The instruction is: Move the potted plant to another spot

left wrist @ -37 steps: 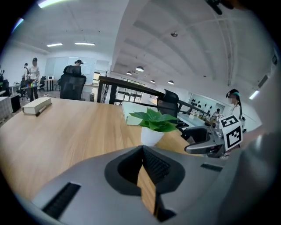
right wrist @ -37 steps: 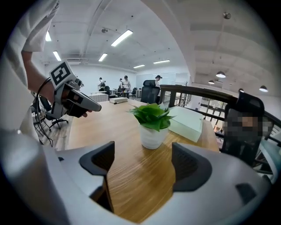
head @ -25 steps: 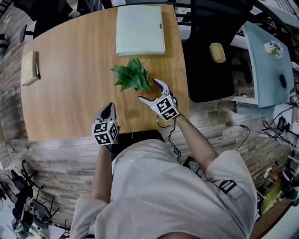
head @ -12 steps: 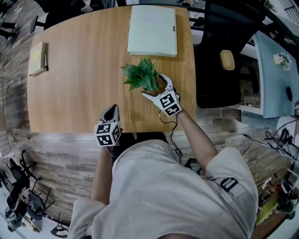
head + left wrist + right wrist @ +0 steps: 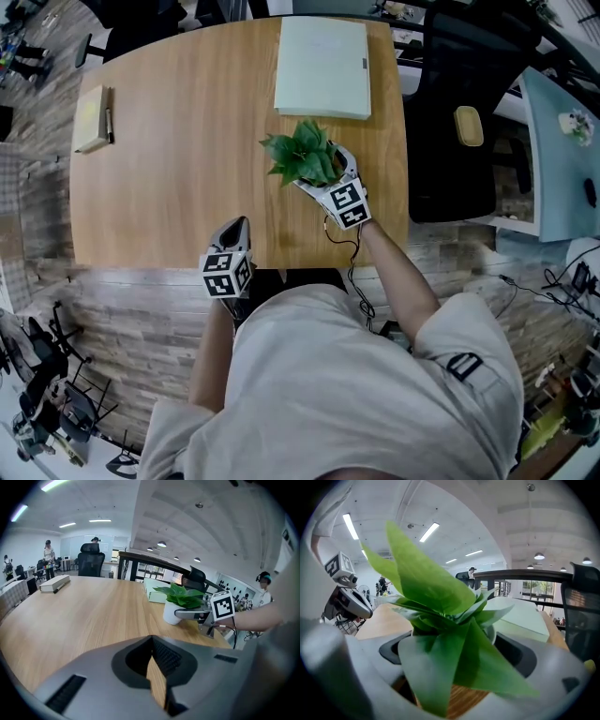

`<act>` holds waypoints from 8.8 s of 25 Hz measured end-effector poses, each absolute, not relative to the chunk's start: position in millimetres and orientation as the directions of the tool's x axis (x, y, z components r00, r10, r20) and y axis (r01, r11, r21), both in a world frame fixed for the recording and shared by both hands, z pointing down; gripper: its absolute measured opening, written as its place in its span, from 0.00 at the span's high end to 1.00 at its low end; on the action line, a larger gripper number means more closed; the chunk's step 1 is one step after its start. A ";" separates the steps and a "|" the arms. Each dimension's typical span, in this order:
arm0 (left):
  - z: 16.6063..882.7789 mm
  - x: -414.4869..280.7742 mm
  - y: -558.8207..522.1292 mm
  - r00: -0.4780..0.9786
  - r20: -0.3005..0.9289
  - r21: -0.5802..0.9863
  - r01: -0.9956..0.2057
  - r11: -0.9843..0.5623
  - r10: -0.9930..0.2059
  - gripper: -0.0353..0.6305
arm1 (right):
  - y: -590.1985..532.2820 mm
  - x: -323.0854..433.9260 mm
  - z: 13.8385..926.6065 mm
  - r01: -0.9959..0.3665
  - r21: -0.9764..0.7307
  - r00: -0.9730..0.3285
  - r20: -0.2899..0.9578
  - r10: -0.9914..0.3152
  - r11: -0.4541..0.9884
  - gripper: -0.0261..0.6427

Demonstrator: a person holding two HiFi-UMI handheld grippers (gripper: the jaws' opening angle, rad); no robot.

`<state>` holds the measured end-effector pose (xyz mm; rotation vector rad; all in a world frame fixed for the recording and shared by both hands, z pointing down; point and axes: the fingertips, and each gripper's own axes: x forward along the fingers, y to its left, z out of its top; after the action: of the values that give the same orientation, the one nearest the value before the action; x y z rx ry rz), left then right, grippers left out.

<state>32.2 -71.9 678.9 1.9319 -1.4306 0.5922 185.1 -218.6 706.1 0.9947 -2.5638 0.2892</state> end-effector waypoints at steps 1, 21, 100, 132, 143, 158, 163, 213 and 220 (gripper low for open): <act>677.5 32.8 -72.8 0.306 0.687 0.238 -0.952 -0.194 -0.659 0.93 | -218.9 184.7 705.6 -0.687 -0.055 -0.677 0.413 -0.610 0.725 0.19; 673.4 10.3 -78.9 0.317 0.661 0.259 -0.947 -0.190 -0.680 0.93 | -198.2 182.0 693.8 -0.716 -0.079 -0.658 0.408 -0.633 0.693 0.21; 623.2 -306.4 -43.1 0.251 0.531 0.320 -0.944 -0.083 -0.809 0.93 | -142.4 -155.3 525.9 -0.500 0.002 -0.841 0.236 -0.486 0.866 0.22; 605.4 -236.5 -82.8 0.138 0.526 0.247 -0.969 -0.004 -0.839 0.93 | -168.0 -116.1 539.6 -0.448 -0.128 -0.892 0.123 -0.435 0.885 0.22; 594.1 -320.8 -68.4 0.054 0.520 0.228 -0.970 0.078 -0.853 0.93 | -172.0 -209.7 536.1 -0.376 -0.118 -0.922 0.145 -0.358 0.919 0.22; 615.6 -421.3 -50.0 0.000 0.533 0.287 -0.941 0.181 -0.846 0.93 | -172.0 -328.9 558.4 -0.296 -0.111 -0.938 0.221 -0.266 0.949 0.22; 620.7 -451.5 -51.2 -0.014 0.517 0.321 -0.924 0.209 -0.856 0.93 | -175.7 -363.2 570.5 -0.267 -0.101 -0.936 0.263 -0.233 0.959 0.22; 691.1 -536.0 -111.7 0.232 0.634 0.340 -0.941 -0.004 -0.738 0.93 | -208.2 -465.7 696.8 -0.427 -0.085 -0.819 0.459 -0.345 0.900 0.20; 690.5 -522.0 -105.8 0.214 0.640 0.334 -0.942 0.016 -0.738 0.93 | -206.5 -452.7 704.4 -0.421 -0.081 -0.813 0.476 -0.336 0.903 0.20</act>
<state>-522.0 -105.8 690.5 1.7664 -1.5702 0.3580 -452.7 -206.5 704.4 0.5489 -2.6049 0.2518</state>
